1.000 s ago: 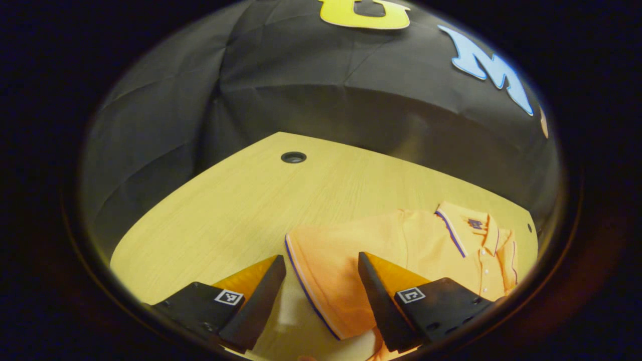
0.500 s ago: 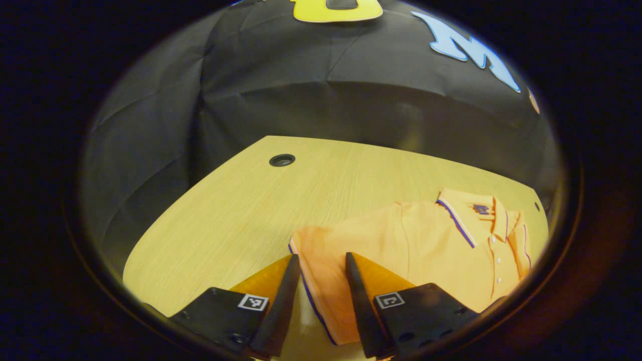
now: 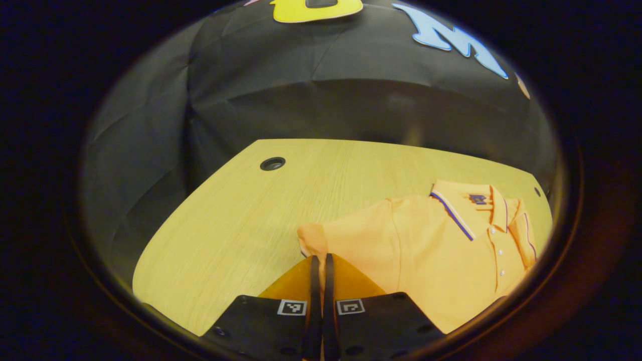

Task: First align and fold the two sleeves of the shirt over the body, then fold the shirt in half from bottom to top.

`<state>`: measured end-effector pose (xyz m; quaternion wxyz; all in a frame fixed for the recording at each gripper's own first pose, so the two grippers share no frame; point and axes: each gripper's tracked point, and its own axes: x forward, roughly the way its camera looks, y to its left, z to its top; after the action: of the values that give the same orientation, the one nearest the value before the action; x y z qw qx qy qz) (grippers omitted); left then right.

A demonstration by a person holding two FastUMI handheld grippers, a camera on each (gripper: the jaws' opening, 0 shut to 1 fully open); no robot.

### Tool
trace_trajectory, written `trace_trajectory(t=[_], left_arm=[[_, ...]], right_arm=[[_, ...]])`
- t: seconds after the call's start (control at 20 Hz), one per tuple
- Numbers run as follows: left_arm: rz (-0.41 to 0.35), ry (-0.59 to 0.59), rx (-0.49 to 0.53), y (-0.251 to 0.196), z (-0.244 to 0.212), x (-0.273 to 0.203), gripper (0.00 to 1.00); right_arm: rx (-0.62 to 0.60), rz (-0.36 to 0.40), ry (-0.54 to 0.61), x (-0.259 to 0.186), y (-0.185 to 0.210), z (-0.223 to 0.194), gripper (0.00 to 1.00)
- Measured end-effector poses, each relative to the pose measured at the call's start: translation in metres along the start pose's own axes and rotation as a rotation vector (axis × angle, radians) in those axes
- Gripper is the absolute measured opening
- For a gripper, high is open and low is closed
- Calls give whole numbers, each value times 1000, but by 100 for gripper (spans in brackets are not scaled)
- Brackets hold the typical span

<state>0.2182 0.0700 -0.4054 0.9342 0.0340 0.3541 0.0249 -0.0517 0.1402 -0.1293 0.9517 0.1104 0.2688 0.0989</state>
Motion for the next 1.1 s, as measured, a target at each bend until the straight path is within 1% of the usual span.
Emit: trace_trajectory(t=[0.1,0.25,0.45,0.7,0.9,1.1], left_arm=[[-9,-37,-5,-5,14,-12,7],[-37,-86,21,-23,33,-28,8],[-111,-126,63,-66,48,-43,8],[-180,-112,111,-114,40,-44,7],[-223,-83,133,-138,28,-41,8],[-259,-53,149,-153,17,-38,8]], right_arm=[[0,-10,3,1,-8,-3,95],[23,-14,12,1,-12,-6,96],[29,-24,17,4,-16,-9,95],[42,-41,27,3,-16,-10,96],[56,-54,44,8,-19,-17,96],[74,-62,59,12,-20,-24,95]])
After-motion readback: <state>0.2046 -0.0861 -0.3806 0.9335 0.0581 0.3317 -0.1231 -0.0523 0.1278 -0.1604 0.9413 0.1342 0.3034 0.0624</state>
